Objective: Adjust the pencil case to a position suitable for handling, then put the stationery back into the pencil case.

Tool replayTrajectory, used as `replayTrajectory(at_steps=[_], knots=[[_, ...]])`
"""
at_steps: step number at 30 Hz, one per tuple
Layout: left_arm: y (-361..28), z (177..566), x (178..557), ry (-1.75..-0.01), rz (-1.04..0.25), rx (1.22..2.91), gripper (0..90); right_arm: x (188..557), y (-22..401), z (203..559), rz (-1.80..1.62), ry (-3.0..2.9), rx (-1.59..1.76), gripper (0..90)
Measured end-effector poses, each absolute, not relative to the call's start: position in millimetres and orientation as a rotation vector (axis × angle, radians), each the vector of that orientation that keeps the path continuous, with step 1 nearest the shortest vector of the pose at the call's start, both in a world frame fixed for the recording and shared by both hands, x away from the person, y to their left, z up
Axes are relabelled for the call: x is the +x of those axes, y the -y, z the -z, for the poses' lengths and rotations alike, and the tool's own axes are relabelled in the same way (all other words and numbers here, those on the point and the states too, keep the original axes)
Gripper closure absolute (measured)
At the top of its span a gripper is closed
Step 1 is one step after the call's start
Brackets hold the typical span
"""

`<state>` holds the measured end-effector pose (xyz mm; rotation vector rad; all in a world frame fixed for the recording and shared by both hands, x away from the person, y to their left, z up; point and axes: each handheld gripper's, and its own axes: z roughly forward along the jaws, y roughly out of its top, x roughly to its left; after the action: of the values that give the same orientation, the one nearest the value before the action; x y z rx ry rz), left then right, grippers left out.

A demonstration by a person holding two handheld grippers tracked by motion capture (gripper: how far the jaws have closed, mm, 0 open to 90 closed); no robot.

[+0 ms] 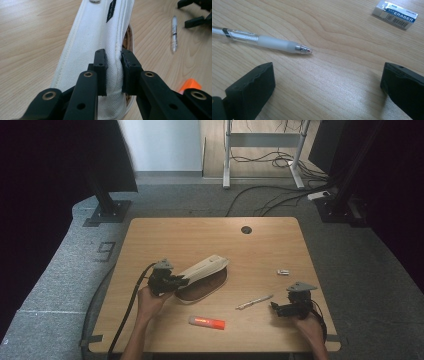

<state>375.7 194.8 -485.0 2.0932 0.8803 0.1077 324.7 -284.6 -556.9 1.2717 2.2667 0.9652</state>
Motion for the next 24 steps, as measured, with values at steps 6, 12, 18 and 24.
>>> replayTrajectory(at_steps=[6, 12, 18, 24], knots=[[-196.5, 484.1, 374.5, -0.877, -0.100, 2.088, 76.4, 324.9, 286.3, 556.1, -0.964, -2.285, 1.262, 0.0], [-197.1, 483.2, 373.8, -0.870, -0.096, 2.088, 76.3, 325.5, 287.8, 553.3, -0.960, -2.293, 1.258, 0.5], [-196.9, 483.2, 373.6, -0.868, -0.098, 2.089, 76.2, 327.3, 294.9, 543.7, -1.014, -2.276, 1.256, 4.6], [-196.6, 483.4, 373.4, -0.863, -0.099, 2.093, 76.1, 334.9, 301.8, 537.7, -1.029, -2.249, 1.283, 12.0]])
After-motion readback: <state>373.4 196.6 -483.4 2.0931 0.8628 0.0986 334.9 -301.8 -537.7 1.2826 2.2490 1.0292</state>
